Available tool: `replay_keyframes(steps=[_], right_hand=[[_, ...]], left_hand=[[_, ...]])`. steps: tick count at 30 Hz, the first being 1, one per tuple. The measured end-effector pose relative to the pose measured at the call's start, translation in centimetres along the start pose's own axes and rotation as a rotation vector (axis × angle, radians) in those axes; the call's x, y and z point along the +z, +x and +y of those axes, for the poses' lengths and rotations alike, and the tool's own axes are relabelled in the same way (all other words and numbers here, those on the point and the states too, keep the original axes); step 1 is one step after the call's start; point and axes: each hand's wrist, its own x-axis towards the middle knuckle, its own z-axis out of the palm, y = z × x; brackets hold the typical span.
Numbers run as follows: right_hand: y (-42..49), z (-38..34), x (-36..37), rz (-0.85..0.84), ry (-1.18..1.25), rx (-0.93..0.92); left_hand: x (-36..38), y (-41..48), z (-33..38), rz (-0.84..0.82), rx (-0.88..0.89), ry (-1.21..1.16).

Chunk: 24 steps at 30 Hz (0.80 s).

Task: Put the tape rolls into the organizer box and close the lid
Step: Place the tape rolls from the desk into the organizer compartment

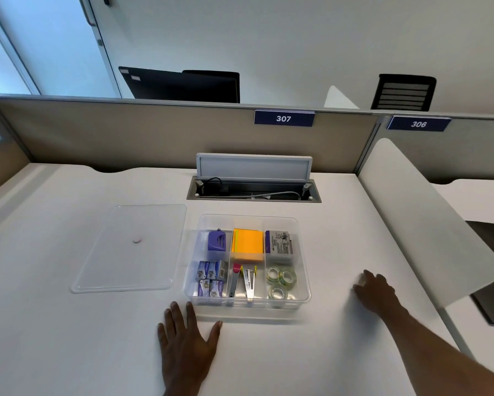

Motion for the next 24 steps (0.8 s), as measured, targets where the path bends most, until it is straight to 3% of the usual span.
replay_keyframes(steps=[4, 11, 18, 24], right_hand=[[0.2, -0.3, -0.2, 0.085, -0.032, -0.075], [-0.4, -6.7, -2.7, 0.183, 0.293, -0.212], [-1.3, -12.2, -5.2, 0.125, 0.341, -0.484], [-4.0, -15.1, -4.5, -0.054, 0.261, -0.643]], left_hand=[[-0.1, 0.0, 0.2, 0.006, -0.005, -0.010], [0.1, 0.0, 0.0, 0.000, -0.008, 0.007], [0.3, 0.2, -0.2, -0.004, -0.002, -0.003], [0.1, 0.0, -0.3, 0.005, 0.001, 0.003]])
